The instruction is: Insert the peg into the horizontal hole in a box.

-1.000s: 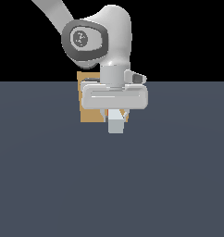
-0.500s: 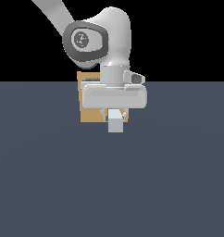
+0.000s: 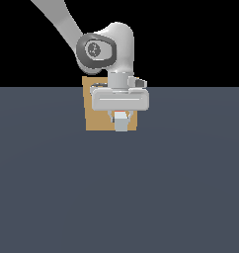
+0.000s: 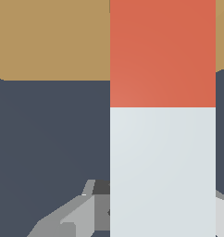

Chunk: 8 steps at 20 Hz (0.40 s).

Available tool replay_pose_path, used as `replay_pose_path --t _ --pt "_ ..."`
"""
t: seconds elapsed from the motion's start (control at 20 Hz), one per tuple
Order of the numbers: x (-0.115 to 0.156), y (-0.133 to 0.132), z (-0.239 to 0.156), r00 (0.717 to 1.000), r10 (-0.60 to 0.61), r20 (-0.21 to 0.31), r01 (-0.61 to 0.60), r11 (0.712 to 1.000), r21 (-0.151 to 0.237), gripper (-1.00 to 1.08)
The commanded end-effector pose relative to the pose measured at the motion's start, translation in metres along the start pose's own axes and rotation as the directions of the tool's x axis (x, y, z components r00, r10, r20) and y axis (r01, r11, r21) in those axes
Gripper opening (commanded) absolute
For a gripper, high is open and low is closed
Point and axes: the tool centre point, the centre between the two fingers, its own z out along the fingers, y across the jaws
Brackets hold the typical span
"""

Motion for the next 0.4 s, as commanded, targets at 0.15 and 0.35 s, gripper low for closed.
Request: replay_pose_path --t 0.15,0.35 --pt "0.034 0.002 -0.003 1.000 0.001 -0.001 -0.001 1.000 -0.005 -1.00" --pt "0.041 0.003 -0.003 1.000 0.001 -0.001 -0.001 1.000 -0.005 -1.00"
